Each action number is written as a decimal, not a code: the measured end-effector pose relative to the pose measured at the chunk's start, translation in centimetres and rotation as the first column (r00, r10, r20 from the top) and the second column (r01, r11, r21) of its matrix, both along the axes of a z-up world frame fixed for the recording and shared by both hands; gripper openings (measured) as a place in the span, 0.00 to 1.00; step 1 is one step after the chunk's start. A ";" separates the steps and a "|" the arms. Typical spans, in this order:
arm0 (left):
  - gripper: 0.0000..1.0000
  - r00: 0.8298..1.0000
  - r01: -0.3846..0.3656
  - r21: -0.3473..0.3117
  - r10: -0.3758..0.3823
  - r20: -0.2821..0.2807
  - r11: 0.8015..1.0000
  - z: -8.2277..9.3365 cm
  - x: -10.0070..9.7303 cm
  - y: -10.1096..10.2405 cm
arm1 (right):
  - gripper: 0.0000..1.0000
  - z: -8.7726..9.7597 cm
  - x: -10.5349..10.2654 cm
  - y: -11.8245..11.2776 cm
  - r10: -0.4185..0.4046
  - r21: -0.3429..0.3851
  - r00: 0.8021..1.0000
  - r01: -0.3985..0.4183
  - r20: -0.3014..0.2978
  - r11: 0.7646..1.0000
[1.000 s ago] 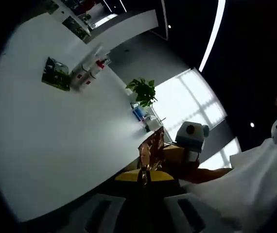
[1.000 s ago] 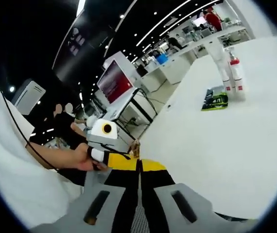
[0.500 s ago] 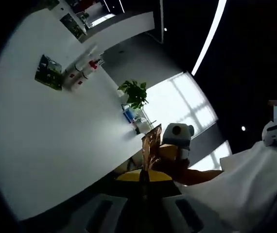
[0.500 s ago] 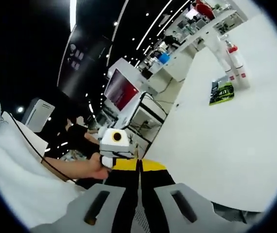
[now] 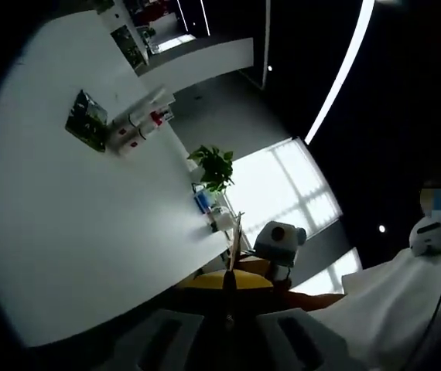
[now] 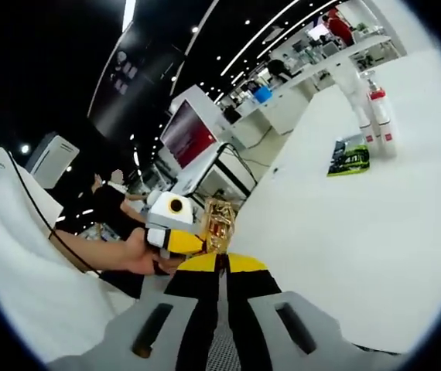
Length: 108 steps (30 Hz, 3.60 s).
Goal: Arrange the skincare products in the storage area until every visible bottle or jar stands upright without overlapping.
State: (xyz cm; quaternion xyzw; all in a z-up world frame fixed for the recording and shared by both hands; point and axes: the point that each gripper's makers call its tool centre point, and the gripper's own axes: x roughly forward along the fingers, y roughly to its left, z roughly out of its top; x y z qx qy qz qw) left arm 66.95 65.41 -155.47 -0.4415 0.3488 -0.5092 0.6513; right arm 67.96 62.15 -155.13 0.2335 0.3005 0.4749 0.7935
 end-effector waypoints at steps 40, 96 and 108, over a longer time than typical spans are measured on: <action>0.01 0.990 -0.102 -0.010 0.101 -0.100 0.995 -1.1 2.0 1.5 | 0.67 -5.4 2.3 -1.0 0.127 -0.504 0.921 0.083 0.369 0.860; 0.01 0.965 -0.215 0.283 0.247 -0.084 0.935 -2.6 22.1 6.0 | 0.48 -8.7 1.1 -0.9 0.303 -0.676 0.889 0.011 0.344 0.737; 0.01 0.961 -0.231 0.381 0.272 -0.057 0.895 -4.4 27.9 7.4 | 0.45 -8.8 1.5 -1.4 0.273 -0.672 0.903 0.022 0.331 0.741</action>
